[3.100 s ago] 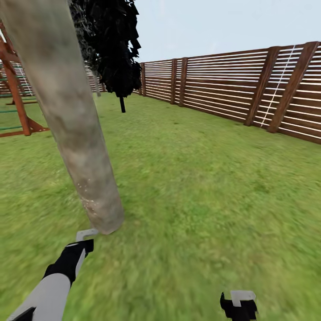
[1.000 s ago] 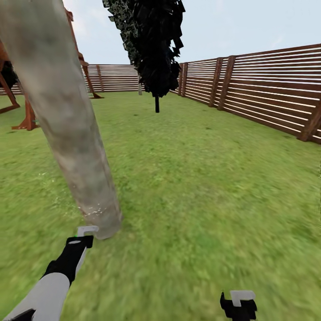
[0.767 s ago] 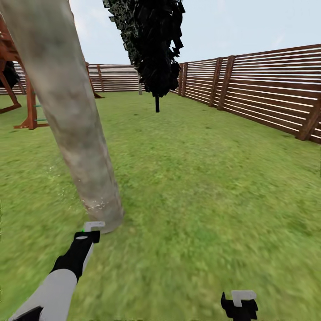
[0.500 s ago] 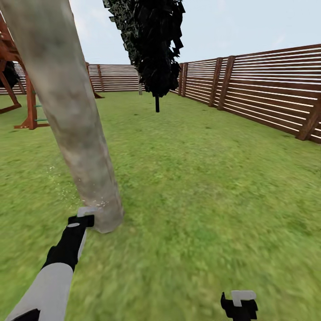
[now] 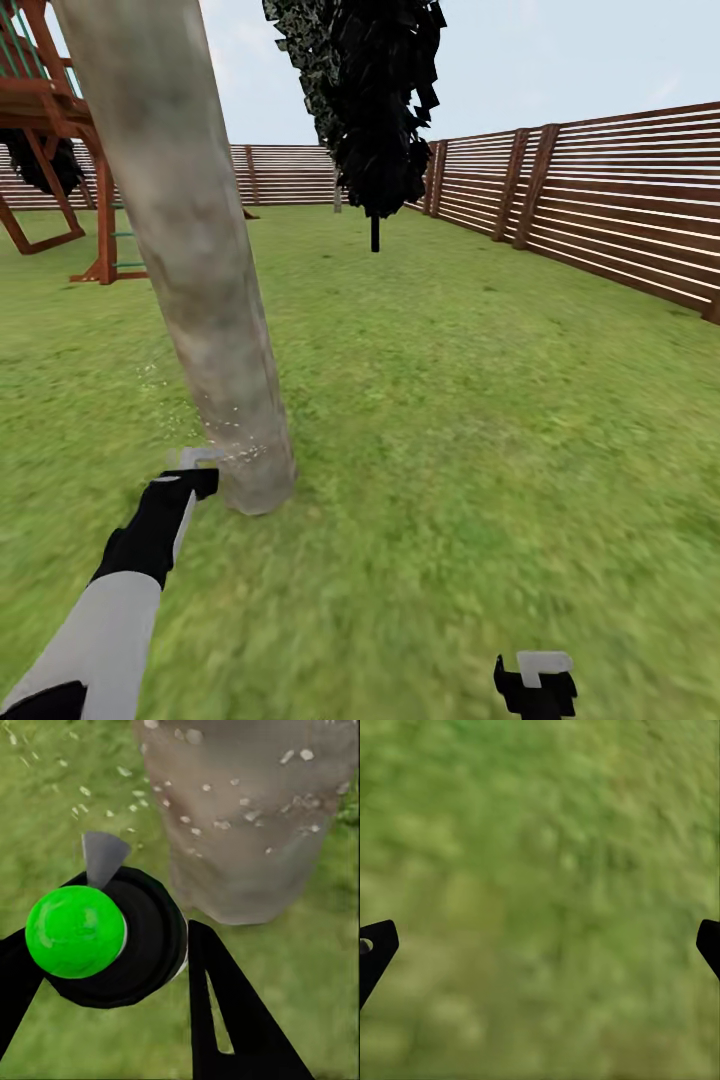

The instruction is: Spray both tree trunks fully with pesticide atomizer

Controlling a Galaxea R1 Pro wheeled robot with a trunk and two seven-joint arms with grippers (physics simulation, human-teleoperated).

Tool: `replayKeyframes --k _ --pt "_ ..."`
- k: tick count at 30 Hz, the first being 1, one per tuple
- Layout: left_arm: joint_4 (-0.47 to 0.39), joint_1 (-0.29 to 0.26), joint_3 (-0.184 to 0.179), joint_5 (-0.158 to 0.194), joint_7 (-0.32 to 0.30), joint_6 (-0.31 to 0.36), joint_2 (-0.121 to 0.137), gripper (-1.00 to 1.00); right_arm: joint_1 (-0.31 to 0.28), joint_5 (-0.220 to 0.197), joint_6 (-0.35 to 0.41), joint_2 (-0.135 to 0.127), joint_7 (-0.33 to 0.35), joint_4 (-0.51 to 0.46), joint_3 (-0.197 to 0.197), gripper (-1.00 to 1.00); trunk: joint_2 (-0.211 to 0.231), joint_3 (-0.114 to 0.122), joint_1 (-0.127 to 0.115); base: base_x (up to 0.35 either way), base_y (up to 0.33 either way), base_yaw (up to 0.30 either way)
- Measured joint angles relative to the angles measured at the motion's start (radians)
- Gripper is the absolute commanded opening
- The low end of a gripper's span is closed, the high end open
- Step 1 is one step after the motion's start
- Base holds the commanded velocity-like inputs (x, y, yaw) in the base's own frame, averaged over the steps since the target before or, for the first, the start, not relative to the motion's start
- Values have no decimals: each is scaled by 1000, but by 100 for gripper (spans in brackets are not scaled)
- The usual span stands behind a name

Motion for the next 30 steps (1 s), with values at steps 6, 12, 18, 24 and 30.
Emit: replayKeyframes --k 6,12,18,24,30 --pt "-48 -17 -75 74 -18 93 28 -100 0 0 0 0 0 0 0 100 0 0 0 0 0 0" --pt "-56 -20 -92 116 -31 119 32 -100 0 0 0 0 0 0 1 100 0 0 1 -240 0 0" --pt "-169 -30 -136 114 -30 193 -20 -100 0 0 0 1 0 0 2 100 0 0 0 -153 0 0" --pt "-184 -133 -146 95 -30 279 6 -100 0 1 0 1 0 0 2 100 0 0 0 -2 0 0" --pt "-188 -125 -150 190 -38 287 99 -100 0 0 0 2 0 0 2 100 0 0 0 15 -8 89"
